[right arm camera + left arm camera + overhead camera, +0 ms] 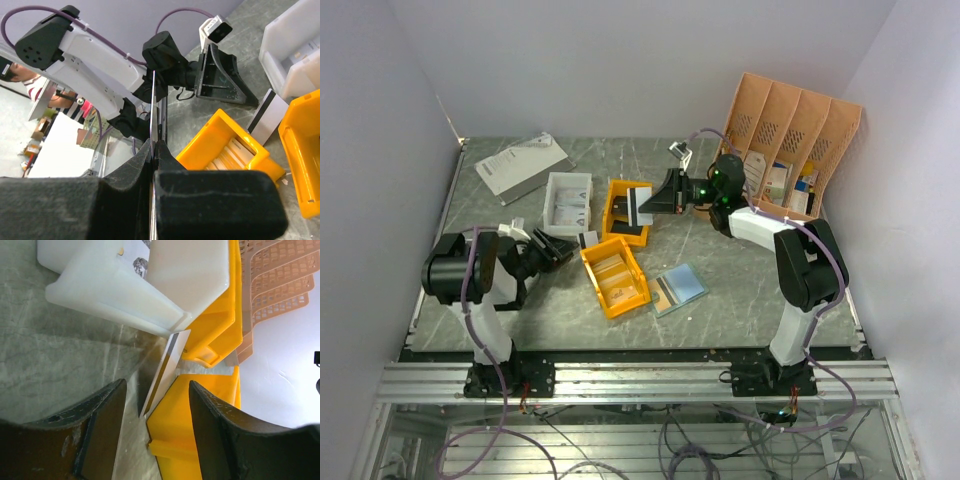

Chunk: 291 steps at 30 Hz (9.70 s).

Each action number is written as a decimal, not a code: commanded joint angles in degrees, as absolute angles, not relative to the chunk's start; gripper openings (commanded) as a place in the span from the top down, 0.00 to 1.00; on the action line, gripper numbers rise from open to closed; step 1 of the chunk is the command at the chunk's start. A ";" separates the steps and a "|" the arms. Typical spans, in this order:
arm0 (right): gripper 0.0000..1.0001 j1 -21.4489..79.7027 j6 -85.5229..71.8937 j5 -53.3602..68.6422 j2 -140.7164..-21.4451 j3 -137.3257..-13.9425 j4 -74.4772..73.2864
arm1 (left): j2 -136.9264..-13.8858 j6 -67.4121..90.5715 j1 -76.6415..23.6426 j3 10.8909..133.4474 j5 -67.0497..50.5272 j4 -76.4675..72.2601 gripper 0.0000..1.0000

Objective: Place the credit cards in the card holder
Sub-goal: Pick up the credit card from the center of the board, then place the credit card in the storage box, then move the storage box to the center of the board, then insert the credit card into the card holder.

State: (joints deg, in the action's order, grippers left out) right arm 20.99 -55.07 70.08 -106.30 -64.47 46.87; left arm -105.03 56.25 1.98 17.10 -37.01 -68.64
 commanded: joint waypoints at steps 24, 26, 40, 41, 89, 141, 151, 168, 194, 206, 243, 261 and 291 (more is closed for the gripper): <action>1.00 19.69 -55.98 70.73 -104.72 -64.42 48.86 | -117.35 55.22 -1.77 21.50 -37.93 -81.29 0.45; 1.00 19.63 -56.03 70.68 -104.81 -64.42 48.87 | -117.25 54.99 -2.06 21.68 -37.89 -80.56 0.46; 1.00 19.08 -56.75 70.57 -104.51 -64.38 49.32 | -116.71 53.08 -2.90 22.89 -36.63 -75.19 0.67; 1.00 18.91 -56.75 70.58 -104.42 -64.42 49.29 | -116.83 53.16 -2.97 23.01 -36.72 -75.16 0.70; 1.00 17.06 -52.73 70.90 -100.40 -63.39 45.08 | -106.59 28.32 -2.79 63.09 -16.14 -13.33 0.84; 1.00 3.22 29.99 62.07 -92.04 -58.48 -38.37 | -86.94 46.81 -62.05 50.56 15.21 -4.06 0.85; 1.00 3.18 30.76 62.89 -92.47 -58.54 -39.25 | -96.55 46.64 -60.81 58.58 24.50 9.09 0.86; 1.00 4.19 30.96 64.85 -93.52 -57.82 -39.16 | -93.31 46.38 -50.39 56.60 28.44 18.50 0.86; 1.00 13.35 14.38 87.42 -99.78 -48.79 -18.23 | -72.77 57.91 -53.08 22.32 -0.18 -49.88 0.42; 1.00 14.78 20.91 90.59 -100.35 -51.14 -25.94 | -80.31 59.24 -54.02 24.46 -0.70 -53.26 0.48; 0.35 10.90 31.30 67.14 -93.88 -57.90 -37.19 | -69.72 59.04 -51.08 13.49 -1.47 -54.30 0.93; 1.00 12.29 21.35 40.78 -97.70 -54.58 -26.82 | -83.70 68.75 -64.39 18.18 28.60 -56.91 0.93; 1.00 12.28 20.82 37.45 -102.19 -55.56 -27.51 | -105.78 77.82 -67.59 21.26 39.61 -72.46 0.93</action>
